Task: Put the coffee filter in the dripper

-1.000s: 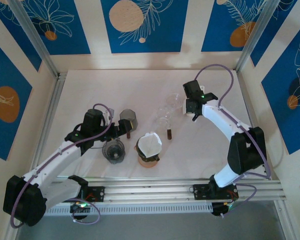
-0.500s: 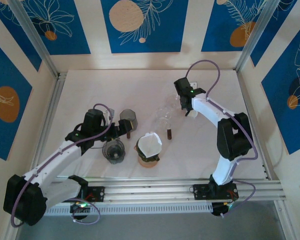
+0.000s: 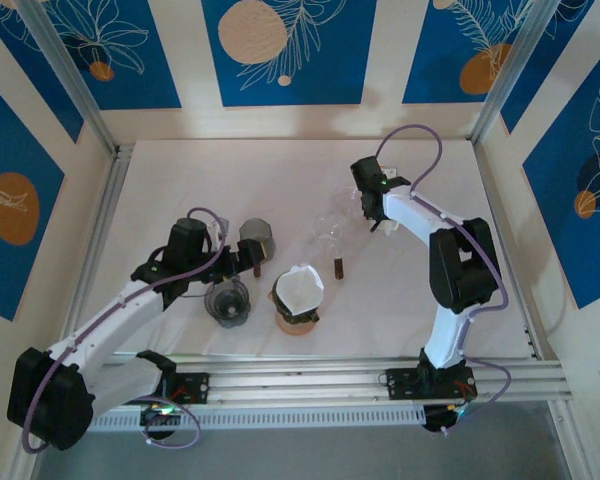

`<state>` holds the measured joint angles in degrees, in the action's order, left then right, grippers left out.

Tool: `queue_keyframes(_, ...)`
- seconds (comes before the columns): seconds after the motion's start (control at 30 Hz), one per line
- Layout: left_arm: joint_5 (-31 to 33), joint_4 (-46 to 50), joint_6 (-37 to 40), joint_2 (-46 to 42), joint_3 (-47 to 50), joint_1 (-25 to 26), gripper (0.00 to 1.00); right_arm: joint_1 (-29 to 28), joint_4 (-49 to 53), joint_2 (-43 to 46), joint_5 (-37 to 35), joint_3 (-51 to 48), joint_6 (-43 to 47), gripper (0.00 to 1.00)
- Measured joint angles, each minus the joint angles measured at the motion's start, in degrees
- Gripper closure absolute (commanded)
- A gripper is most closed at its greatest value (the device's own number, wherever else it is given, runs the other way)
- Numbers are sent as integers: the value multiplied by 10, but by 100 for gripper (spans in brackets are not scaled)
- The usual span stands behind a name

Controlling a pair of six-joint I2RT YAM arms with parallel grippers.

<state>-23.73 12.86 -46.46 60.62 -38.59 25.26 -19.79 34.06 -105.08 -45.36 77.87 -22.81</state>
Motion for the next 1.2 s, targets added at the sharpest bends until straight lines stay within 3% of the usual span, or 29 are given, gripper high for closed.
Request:
queue_keyframes(0.2,0,0,-2,4,0,0,0,-5,4,66,8,-22,-22,51)
queue_keyframes(0.43,0,0,-2,7,0,0,0,-12,27,169,26,-37,-48,49)
queue_keyframes(0.6,0,3,1,0,-2,0,0,-47,50,245,92,-37,-58,49)
queue_keyframes(0.73,-3,25,21,-15,-18,0,29,-94,59,298,187,-43,-54,49)
queue_keyframes(0.8,-9,38,40,-24,-33,0,37,-123,70,321,242,-49,-51,49)
queue_keyframes(1.0,-51,64,73,-41,-54,0,30,-198,98,350,361,-75,-50,50)
queue_keyframes(1.1,-74,86,82,-42,-54,1,23,-251,119,351,377,-81,-47,49)
queue_keyframes(1.2,-88,105,92,-52,-55,16,23,-296,144,351,372,-81,-48,48)
